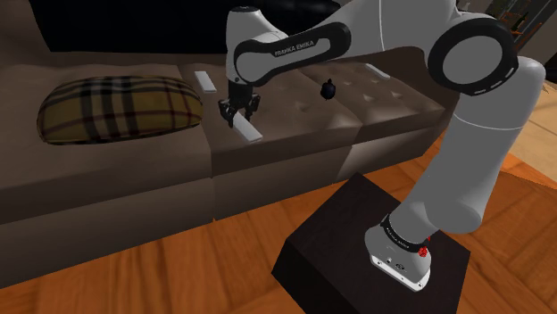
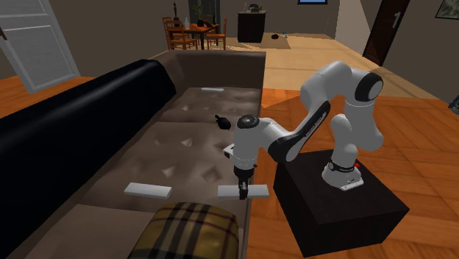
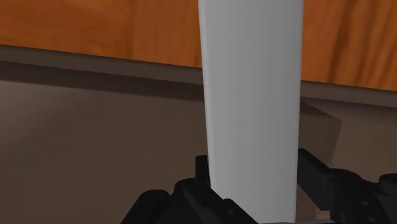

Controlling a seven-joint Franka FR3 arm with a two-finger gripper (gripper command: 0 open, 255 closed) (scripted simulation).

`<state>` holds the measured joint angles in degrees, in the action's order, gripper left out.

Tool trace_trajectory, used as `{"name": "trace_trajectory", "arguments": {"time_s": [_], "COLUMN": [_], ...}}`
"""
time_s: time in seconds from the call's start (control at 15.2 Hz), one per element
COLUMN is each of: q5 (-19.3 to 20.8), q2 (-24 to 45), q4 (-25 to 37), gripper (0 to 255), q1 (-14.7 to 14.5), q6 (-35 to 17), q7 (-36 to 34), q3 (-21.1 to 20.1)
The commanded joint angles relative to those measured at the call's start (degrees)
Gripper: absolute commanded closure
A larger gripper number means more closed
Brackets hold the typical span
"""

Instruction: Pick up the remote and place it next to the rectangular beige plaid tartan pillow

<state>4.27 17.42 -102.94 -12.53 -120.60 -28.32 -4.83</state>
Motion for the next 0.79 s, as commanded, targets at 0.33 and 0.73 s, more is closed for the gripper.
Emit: {"name": "trace_trajectory", "arguments": {"time_s": [0.33, 0.73], "q5": [0.32, 0.33], "q2": [1.82, 1.82], "q4": [-2.03, -2.02], "gripper": [255, 255], "q1": [-0.06, -0.06], "q6": [-3.89, -3.89], "q7": [-0.34, -0.34], "q3": [0.1, 0.1]}}
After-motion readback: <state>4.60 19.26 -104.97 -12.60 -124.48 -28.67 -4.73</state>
